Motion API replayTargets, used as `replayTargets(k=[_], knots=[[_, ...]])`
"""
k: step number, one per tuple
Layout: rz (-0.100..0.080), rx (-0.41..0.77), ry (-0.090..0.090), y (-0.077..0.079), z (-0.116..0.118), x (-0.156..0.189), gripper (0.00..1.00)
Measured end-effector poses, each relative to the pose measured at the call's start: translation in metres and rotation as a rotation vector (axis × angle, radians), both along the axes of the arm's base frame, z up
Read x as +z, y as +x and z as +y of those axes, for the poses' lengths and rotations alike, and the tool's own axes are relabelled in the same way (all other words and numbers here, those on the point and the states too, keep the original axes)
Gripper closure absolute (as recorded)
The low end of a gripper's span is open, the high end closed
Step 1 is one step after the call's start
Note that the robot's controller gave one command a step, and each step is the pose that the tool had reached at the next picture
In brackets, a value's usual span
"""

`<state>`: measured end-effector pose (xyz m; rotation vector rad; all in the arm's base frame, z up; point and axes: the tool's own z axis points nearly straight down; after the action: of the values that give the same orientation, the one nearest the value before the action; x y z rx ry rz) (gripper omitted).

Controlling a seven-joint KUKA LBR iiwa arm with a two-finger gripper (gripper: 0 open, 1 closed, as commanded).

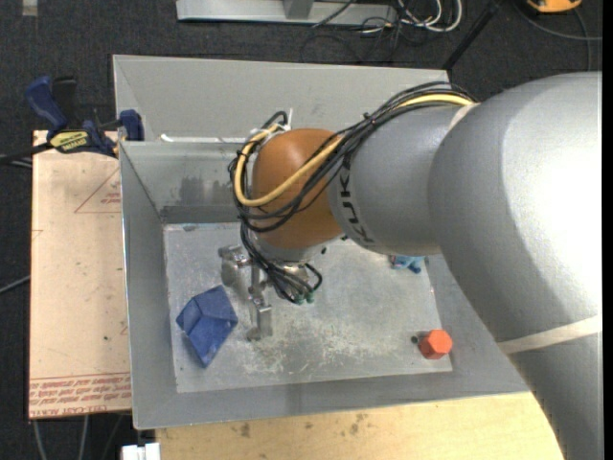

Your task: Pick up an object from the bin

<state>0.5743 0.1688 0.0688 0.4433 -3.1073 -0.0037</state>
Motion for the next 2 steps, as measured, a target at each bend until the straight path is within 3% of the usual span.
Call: replayTargets(k=[1,2], knots=[[-0.003,0.645,0.002,-0.076,0.071,0.031,0.00],[-0.008,0.866,0.002,-0.066,0.085,0.031,0.00]])
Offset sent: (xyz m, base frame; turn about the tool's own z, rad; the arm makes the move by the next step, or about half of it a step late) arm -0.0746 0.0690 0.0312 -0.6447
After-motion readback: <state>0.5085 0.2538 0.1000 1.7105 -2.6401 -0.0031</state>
